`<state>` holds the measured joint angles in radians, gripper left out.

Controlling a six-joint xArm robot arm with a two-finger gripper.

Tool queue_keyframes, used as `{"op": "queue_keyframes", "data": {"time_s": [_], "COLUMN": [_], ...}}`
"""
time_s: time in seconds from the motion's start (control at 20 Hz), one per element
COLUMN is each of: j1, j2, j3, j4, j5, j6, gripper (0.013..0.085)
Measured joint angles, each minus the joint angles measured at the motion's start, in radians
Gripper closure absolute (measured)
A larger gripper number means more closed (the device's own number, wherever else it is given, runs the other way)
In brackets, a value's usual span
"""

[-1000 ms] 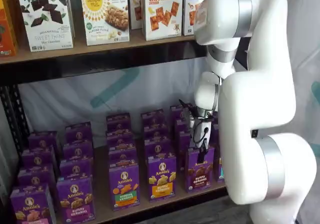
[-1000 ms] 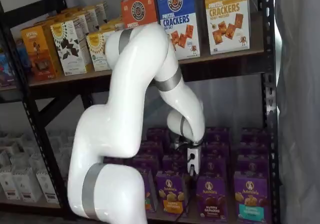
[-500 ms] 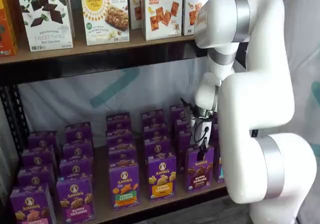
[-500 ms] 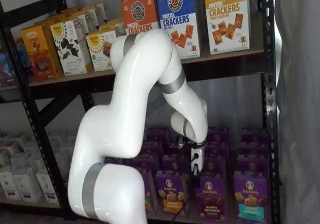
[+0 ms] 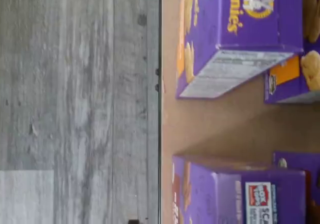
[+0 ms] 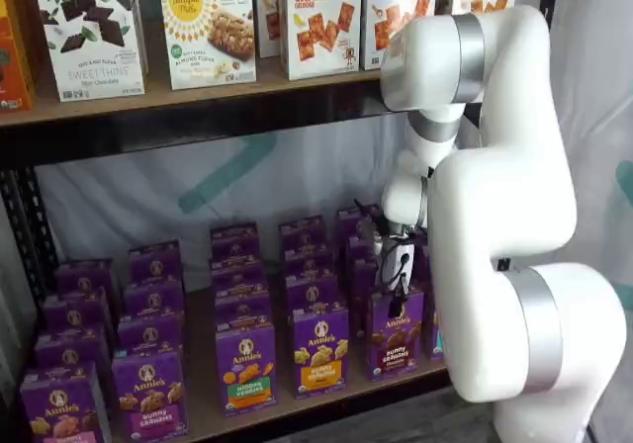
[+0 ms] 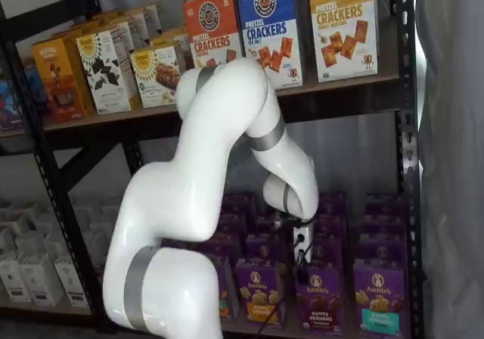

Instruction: Pick up the purple box with a brown patch in the center, on the bottom shelf, the fifth box from the left

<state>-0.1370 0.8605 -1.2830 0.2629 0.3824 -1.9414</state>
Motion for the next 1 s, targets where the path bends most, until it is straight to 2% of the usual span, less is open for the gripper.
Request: {"op": "queue_keyframes", "data": {"time_s": [0.1, 0.35, 0.4, 0.7, 0.85, 1.0], "j1": [-0.004, -0.015, -0.015, -0.011, -0.008, -0.006], "j2": [0.025, 0.097, 0.107, 0.147, 0.162, 0.17], "j3": [-0.026, -0.099, -0.108, -0.139, -0.145, -0.147], "j4": [-0.042, -0.189, -0.205, -0.264, -0.267, -0.248], "j5": [-0.001, 0.013, 0.016, 0.015, 0.003, -0.009], "j6": [0.034, 0.157, 0.171, 0.228, 0.233, 0.218], "gripper": [0.013, 0.013, 0.013, 0.013, 0.013, 0.013]}}
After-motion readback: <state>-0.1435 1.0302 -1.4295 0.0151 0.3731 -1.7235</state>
